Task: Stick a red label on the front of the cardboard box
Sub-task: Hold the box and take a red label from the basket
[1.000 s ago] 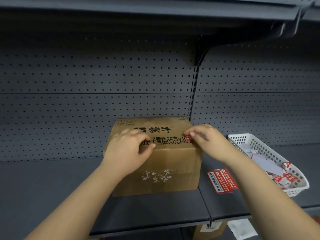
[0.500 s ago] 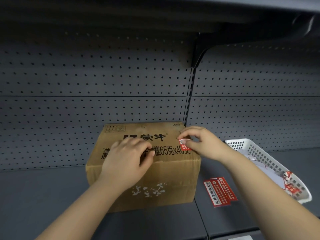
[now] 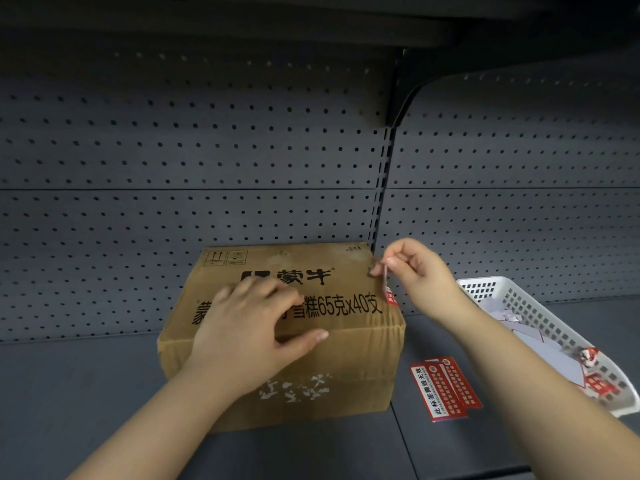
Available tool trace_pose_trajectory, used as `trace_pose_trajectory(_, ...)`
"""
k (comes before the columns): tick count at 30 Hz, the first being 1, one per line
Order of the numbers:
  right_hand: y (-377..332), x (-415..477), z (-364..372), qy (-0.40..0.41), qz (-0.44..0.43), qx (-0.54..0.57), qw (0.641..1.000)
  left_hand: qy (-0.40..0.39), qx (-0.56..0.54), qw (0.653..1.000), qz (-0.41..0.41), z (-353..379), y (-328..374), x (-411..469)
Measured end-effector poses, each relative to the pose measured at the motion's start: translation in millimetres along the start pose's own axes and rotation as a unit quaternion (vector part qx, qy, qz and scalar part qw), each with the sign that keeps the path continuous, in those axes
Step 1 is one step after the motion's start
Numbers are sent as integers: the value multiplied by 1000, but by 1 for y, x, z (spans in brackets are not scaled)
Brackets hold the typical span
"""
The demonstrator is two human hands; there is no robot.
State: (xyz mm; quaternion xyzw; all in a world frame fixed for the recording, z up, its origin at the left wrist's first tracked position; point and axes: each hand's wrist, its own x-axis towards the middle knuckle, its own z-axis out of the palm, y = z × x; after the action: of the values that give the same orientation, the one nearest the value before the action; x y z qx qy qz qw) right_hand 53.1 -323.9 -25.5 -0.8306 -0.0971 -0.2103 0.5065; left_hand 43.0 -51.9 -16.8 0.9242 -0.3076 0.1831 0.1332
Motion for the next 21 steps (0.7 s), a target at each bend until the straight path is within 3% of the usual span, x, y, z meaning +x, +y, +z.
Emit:
trace_pose_trajectory(5, 20, -9, -6, 84, 51, 208, 973, 0, 2, 1000, 0, 0, -1, 1)
trace_pose_trajectory(9, 32, -17, 3, 135, 98, 357, 919, 3, -1, 1000, -1, 1, -2, 0)
trace_pose_trajectory(12, 37, -17, 11, 178, 139, 459, 859, 4, -5, 1000, -4, 1, -2, 0)
trace_pose_trajectory(15, 48, -18, 14, 230, 142, 435, 859, 6, -2, 1000, -3, 1, -3, -1)
trace_pose_trajectory(21, 53, -43, 1, 205, 141, 431, 867, -12, -16, 1000, -11, -2, -1, 1)
